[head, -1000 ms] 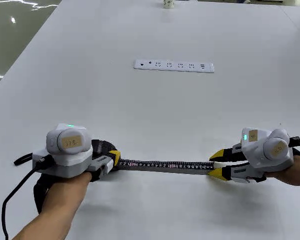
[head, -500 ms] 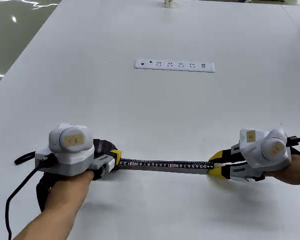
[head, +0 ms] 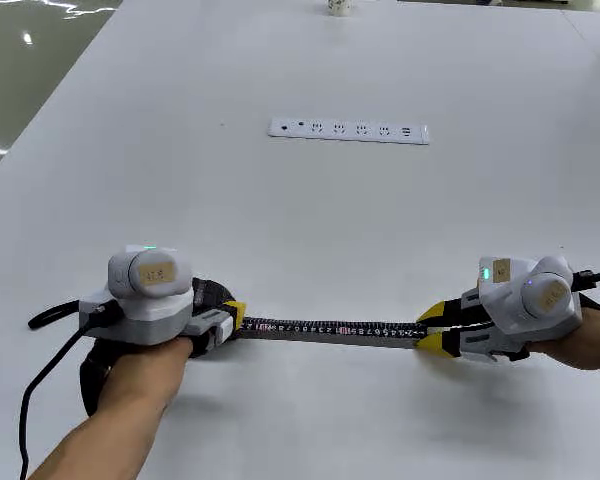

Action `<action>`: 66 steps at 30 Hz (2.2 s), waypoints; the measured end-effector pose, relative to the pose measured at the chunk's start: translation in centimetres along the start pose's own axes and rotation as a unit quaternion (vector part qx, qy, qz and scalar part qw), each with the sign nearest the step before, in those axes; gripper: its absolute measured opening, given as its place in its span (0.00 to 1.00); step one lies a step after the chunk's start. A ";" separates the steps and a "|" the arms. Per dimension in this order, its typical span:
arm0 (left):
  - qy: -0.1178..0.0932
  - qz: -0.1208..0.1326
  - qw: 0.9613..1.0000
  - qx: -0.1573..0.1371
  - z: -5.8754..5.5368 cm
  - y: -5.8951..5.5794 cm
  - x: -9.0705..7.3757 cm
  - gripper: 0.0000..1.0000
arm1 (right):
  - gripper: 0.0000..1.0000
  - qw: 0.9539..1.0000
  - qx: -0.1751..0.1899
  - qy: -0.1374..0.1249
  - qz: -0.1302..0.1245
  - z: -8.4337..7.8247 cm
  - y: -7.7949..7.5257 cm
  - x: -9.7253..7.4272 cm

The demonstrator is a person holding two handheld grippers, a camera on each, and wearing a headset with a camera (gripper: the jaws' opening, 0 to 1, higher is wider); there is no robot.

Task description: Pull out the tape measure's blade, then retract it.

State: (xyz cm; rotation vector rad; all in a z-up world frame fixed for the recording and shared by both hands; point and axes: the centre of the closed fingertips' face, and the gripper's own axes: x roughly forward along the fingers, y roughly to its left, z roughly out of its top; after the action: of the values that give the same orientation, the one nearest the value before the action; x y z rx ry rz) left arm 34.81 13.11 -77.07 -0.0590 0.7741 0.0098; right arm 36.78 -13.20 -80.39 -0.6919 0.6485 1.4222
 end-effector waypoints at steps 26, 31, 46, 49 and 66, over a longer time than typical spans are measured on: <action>0.009 0.006 1.000 0.006 -0.1 0.3 -0.2 0.53 | 0.08 1.000 -0.012 0.014 0.000 -0.1 0.0 0.0; 0.009 0.005 1.000 0.007 0.0 0.3 -0.1 0.53 | 0.08 1.000 -0.012 0.015 0.000 -0.1 0.0 -0.1; 0.005 0.001 1.000 0.006 0.0 0.2 -0.1 0.54 | 0.09 1.000 -0.013 0.019 0.000 -0.2 -0.1 0.1; 0.006 0.000 1.000 0.007 0.0 0.2 -0.1 0.54 | 0.09 1.000 -0.013 0.019 0.001 0.1 0.0 0.2; 0.005 -0.006 1.000 0.006 -0.1 0.2 0.0 0.54 | 0.09 1.000 -0.017 0.024 0.003 0.7 0.0 0.7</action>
State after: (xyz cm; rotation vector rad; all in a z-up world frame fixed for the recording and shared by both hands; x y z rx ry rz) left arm 34.75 13.33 -77.16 -0.0532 0.7842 -0.0062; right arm 36.79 -12.21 -80.43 -0.7542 0.6649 1.4286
